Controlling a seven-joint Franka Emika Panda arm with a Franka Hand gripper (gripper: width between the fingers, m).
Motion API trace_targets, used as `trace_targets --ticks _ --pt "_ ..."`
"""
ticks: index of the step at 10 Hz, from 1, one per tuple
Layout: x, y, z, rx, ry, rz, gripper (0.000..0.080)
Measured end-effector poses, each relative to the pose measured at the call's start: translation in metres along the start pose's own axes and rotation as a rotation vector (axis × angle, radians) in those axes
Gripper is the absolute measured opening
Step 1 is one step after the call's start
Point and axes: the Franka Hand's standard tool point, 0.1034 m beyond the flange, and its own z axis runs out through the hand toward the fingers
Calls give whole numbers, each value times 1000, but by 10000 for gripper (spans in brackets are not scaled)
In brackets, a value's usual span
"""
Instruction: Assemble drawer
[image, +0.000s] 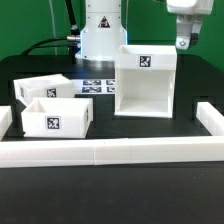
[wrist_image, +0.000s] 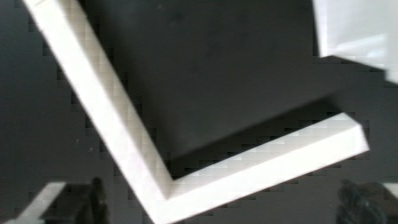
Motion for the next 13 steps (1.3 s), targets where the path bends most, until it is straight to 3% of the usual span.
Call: trace_targets --ticks 6,8,11,13 --pt "-3 -5 0 11 3 388 650" --pt "-22 -24 -2 14 3 578 650" --pt "-38 -56 1 39 -12 872 650" --pt "-37 -57 2 49 -13 971 650"
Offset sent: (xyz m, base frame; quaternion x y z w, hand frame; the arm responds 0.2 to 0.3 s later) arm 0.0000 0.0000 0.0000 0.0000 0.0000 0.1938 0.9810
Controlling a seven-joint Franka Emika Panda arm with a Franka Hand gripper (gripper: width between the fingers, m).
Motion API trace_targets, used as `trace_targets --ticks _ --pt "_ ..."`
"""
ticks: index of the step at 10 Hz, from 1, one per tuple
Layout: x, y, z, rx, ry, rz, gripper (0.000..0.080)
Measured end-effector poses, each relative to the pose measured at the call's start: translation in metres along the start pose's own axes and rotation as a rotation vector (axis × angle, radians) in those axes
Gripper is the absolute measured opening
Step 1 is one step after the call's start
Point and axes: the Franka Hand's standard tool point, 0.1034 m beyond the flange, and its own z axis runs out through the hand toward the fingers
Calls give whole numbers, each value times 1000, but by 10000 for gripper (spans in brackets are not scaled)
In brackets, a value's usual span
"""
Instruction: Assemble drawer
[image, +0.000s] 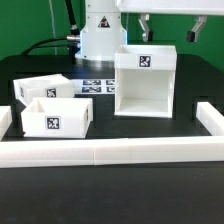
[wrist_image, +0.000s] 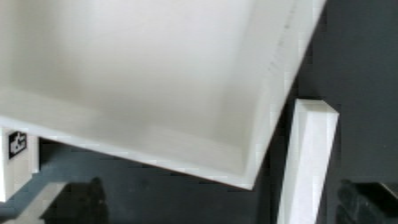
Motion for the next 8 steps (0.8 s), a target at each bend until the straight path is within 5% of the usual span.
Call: trace_targets --ticks 2,3,8 --pt "0 0 1 5 0 22 650" --pt "-4 -1 3 34 4 73 650" --pt "-44 -25 34 40 -17 71 650"
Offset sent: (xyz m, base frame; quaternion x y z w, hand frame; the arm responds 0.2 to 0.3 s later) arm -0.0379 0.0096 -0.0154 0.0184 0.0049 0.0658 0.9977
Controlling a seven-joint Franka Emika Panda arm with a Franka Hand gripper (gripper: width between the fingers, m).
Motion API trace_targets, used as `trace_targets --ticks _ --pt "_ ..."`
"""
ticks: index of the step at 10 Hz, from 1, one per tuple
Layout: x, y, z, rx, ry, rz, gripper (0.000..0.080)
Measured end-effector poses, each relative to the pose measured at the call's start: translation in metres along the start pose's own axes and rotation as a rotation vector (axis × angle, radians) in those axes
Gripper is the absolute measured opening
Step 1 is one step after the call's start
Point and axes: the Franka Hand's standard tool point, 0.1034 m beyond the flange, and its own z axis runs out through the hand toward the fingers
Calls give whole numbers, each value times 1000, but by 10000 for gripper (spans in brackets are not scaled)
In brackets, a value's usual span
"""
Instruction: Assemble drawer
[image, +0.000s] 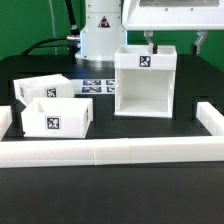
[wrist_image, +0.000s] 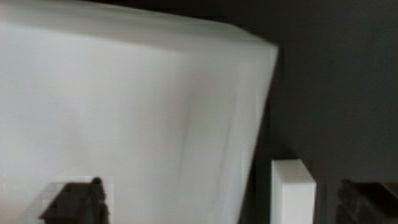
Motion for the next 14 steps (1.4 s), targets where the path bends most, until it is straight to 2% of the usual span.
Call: trace_targets --ticks 1,2,3,5,6,7,8,14 --pt "-1 0 2 0 -3 -4 650" --pt "-2 1 3 -1 -5 -5 516" --pt "-3 1 4 -1 -8 -4 516" --pt "-4 2 6 -1 -14 -2 243" --pt "-4 1 6 -1 -13 -2 243" --pt "-3 1 6 -1 -12 -3 72" --pt "-3 1 6 0 -13 -4 38" --pt "-3 1 6 0 -13 -4 38"
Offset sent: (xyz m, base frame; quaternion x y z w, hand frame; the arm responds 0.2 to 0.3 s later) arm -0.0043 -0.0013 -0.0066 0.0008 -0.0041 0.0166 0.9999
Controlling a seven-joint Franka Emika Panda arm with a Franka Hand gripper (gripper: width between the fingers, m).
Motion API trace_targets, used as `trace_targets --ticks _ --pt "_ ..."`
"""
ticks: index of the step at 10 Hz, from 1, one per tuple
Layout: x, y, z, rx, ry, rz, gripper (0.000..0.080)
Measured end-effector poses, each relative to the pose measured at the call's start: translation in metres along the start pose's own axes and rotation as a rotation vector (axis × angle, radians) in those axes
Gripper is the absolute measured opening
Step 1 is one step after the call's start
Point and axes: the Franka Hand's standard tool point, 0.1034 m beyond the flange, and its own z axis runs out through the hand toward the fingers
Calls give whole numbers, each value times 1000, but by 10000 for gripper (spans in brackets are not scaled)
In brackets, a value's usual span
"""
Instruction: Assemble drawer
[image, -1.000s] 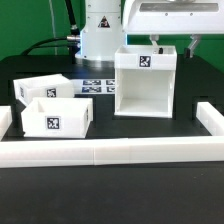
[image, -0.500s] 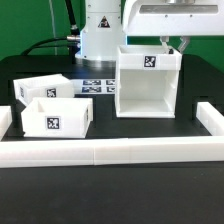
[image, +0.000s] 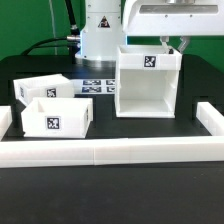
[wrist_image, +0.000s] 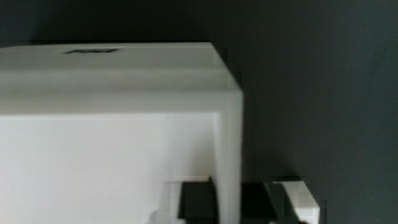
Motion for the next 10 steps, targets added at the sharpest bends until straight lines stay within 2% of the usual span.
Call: trace_targets --ticks 1,2,6,10 --pt "1 0 0 0 0 -2 38" --pt "10 1 0 4 6 -25 38" --pt "64 -2 -1 29 50 -30 38" --pt "113 1 -1 39 101 -37 38"
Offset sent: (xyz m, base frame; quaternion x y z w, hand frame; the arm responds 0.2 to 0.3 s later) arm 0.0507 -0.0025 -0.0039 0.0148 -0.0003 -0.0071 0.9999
